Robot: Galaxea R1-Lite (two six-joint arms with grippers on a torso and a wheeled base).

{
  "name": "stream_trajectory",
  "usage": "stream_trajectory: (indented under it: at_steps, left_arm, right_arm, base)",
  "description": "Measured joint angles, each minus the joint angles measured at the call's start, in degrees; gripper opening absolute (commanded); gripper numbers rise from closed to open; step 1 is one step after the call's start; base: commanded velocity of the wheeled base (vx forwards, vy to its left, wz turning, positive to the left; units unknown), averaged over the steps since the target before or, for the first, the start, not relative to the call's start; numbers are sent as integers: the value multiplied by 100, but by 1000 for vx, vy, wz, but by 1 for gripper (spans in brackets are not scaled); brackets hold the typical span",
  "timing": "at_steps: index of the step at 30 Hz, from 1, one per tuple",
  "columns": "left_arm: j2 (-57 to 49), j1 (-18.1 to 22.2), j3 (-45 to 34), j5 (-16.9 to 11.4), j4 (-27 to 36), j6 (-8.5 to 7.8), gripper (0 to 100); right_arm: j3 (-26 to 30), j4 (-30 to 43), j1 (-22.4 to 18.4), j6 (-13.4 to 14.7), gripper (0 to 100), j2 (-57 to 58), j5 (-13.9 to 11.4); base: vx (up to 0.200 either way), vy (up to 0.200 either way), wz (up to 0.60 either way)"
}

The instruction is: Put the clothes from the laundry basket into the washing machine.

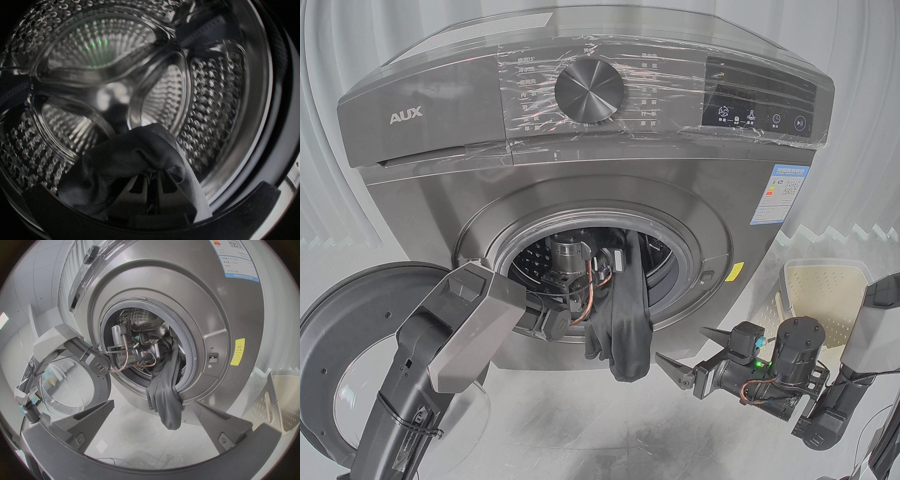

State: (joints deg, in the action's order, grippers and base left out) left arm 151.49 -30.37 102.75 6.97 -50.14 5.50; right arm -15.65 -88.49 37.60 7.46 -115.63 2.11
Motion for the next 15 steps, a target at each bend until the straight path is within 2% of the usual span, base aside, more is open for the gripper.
stream_trajectory:
  at_steps: [6, 15]
  left_arm:
    - [291, 239, 931, 455, 88, 71, 0]
    - [463, 457, 1176, 496, 129, 84, 0]
  right_arm:
    - [-5, 2, 5, 0, 100, -24, 0]
    - [-9, 0, 24, 0, 100, -59, 0]
  base:
    - [0, 0, 0]
    - [0, 0, 0]
